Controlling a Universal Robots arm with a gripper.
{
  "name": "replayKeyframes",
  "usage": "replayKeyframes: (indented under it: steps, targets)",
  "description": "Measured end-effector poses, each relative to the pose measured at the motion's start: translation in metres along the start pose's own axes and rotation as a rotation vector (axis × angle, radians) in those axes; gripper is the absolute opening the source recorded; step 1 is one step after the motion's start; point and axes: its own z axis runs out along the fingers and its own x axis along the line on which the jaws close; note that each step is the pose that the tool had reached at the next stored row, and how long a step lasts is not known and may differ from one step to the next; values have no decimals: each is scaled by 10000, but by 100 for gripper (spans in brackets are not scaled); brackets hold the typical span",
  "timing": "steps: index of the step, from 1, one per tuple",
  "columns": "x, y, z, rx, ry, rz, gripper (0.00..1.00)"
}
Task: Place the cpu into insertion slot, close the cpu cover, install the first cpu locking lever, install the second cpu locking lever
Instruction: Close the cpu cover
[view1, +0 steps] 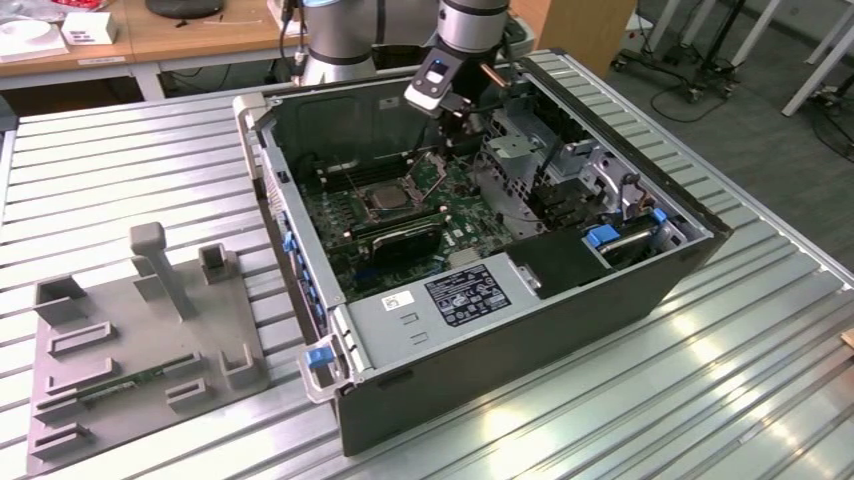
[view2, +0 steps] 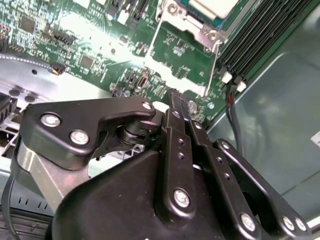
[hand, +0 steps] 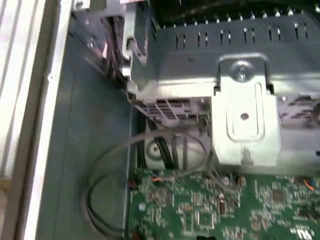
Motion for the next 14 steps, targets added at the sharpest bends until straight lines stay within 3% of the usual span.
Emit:
replayKeyframes:
  steps: [14]
  targets:
    - [-2, 26, 27, 1, -3, -1, 10]
